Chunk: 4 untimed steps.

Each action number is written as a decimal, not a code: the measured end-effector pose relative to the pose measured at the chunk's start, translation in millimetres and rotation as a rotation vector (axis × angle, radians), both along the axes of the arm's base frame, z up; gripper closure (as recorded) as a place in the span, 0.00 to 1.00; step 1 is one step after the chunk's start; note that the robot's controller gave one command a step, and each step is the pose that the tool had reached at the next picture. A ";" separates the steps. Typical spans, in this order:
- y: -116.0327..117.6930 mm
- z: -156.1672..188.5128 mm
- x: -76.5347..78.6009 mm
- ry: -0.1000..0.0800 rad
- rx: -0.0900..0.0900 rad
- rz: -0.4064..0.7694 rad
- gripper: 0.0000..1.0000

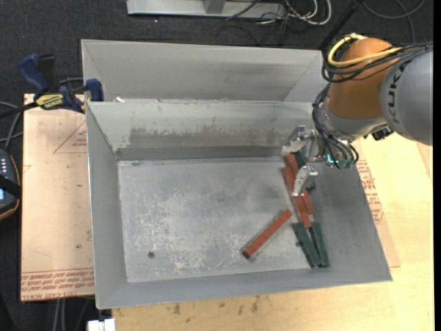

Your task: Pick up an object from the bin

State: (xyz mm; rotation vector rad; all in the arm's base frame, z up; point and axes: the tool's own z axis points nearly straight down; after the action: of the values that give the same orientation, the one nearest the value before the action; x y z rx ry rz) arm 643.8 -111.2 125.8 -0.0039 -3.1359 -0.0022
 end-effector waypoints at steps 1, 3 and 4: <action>0.2 2.9 0.5 -0.003 0.000 0.000 0.00; 5.4 -39.7 -48.3 -0.008 0.000 0.173 0.00; 0.8 -46.4 -71.8 -0.012 0.000 0.339 0.00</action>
Offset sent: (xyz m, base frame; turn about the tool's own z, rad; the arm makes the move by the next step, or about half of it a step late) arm -0.0005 0.0030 -0.0558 -0.1484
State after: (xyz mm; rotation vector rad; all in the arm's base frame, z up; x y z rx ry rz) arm 571.9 -110.5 79.5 0.5277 -3.1032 0.0000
